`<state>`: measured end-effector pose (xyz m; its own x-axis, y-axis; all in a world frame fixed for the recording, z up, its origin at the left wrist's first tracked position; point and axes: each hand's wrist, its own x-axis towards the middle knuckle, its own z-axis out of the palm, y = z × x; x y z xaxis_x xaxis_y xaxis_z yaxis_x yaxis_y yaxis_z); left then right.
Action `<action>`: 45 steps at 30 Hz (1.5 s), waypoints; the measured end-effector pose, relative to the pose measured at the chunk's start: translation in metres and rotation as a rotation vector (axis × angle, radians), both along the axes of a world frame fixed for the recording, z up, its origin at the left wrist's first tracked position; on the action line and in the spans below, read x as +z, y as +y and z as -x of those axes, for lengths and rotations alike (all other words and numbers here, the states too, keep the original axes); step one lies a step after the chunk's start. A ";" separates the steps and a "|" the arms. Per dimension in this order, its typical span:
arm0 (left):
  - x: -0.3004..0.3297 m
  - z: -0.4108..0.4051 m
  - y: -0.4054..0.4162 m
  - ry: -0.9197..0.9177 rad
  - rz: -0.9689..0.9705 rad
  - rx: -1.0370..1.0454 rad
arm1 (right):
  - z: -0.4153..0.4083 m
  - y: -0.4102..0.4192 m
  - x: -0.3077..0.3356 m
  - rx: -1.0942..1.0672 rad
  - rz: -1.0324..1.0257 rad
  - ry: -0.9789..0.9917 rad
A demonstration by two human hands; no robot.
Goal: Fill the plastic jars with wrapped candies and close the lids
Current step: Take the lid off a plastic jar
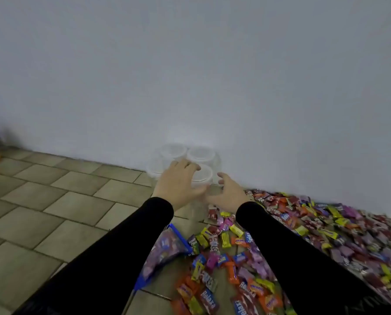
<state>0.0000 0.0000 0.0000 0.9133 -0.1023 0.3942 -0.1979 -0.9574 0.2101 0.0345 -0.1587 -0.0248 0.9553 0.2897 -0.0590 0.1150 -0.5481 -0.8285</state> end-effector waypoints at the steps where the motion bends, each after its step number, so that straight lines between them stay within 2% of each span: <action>1: -0.004 -0.002 0.002 -0.014 -0.005 -0.005 | 0.000 0.004 -0.001 -0.003 -0.046 0.009; 5: -0.021 -0.014 0.013 -0.056 -0.005 -0.011 | -0.010 0.017 -0.018 0.011 -0.163 0.019; 10: -0.032 -0.020 0.016 -0.150 -0.024 -0.027 | -0.017 0.034 -0.034 -0.082 -0.181 0.009; 18: -0.033 -0.020 0.017 -0.262 -0.025 -0.057 | -0.010 0.034 -0.026 -0.091 -0.237 -0.053; 27: 0.011 0.000 -0.006 -0.354 0.192 -0.200 | 0.016 0.011 0.006 -0.148 -0.380 -0.221; 37: 0.027 0.072 -0.101 -0.422 0.435 -0.283 | 0.091 -0.081 0.017 -0.133 -0.401 -0.363; 42: 0.018 0.127 -0.152 -0.251 0.712 -0.355 | 0.154 -0.133 0.011 -0.120 -0.464 -0.398; 45: 0.003 0.166 -0.183 -0.163 0.782 -0.411 | 0.205 -0.167 -0.006 -0.074 -0.548 -0.357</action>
<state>-0.1665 -0.1827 0.0026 0.7902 -0.0569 0.6101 -0.5781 -0.3995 0.7115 -0.1702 -0.3262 -0.0307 0.9075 0.1203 0.4024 0.4124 -0.0743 -0.9080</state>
